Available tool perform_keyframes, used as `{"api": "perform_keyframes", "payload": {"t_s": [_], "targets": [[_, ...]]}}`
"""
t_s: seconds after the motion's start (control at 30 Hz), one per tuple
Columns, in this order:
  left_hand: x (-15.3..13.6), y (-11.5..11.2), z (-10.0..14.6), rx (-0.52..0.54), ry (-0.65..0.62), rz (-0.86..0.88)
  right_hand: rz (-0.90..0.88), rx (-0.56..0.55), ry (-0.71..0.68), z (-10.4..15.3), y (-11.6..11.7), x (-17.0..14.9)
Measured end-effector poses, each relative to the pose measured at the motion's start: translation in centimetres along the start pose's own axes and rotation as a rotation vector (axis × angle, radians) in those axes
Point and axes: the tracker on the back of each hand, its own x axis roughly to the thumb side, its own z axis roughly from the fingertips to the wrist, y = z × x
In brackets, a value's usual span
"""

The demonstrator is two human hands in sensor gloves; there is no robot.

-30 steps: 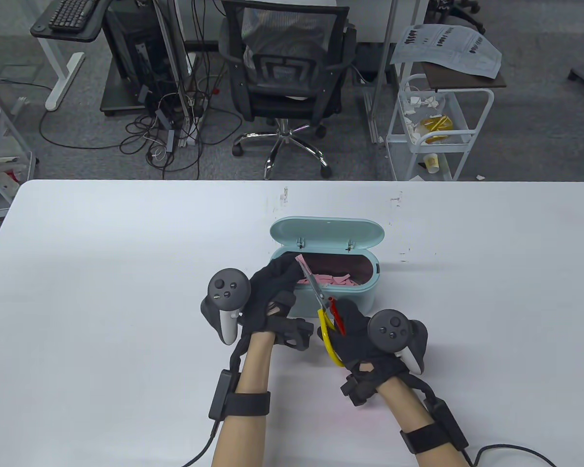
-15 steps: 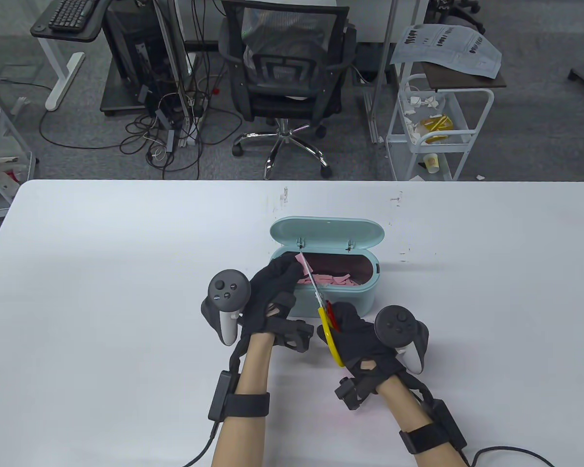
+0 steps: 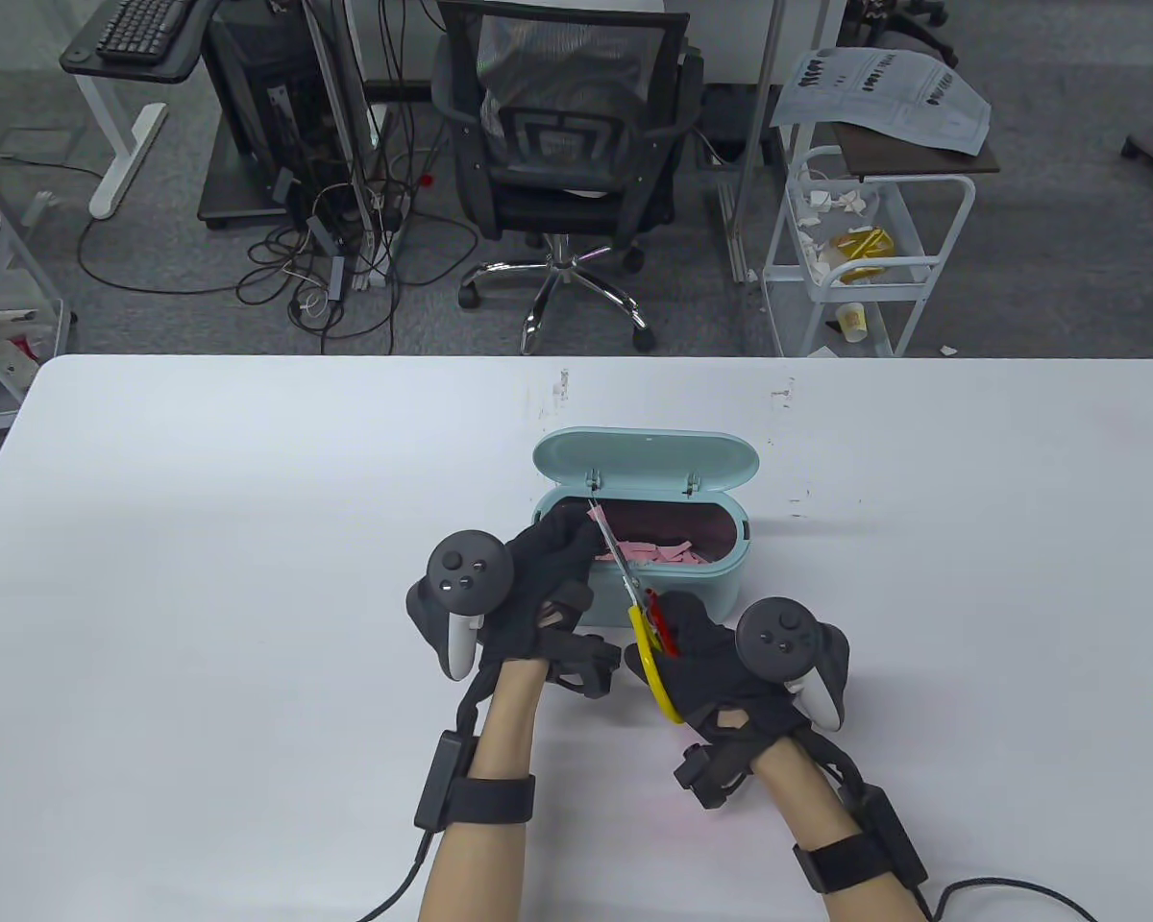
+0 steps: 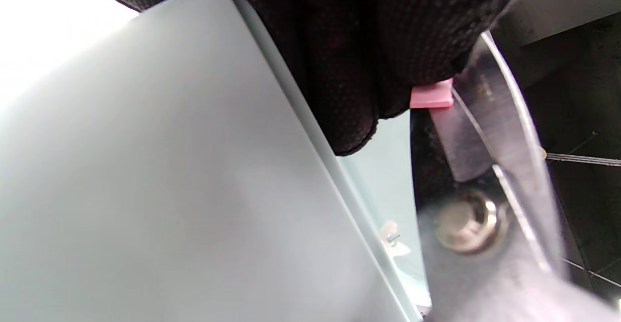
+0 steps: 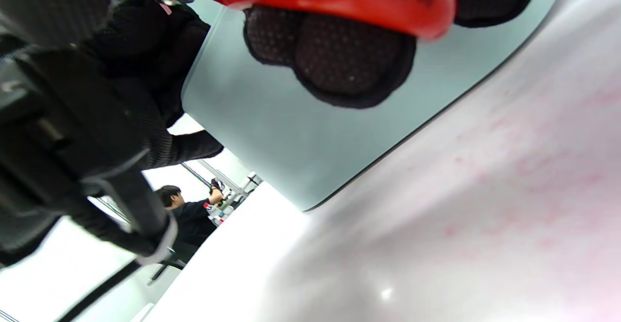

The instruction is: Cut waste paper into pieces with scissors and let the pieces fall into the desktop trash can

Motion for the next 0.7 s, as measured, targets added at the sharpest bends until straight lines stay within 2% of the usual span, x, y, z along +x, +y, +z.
{"api": "perform_keyframes", "payload": {"t_s": [0.1,0.7], "targets": [[0.09,-0.02,0.00,0.001,-0.004,-0.019,0.070,-0.012,-0.009,-0.01,-0.45,0.14],[0.17,-0.07,-0.06,-0.004,-0.010,-0.035,0.011,-0.072,-0.007,-0.01,-0.50,0.08]]}}
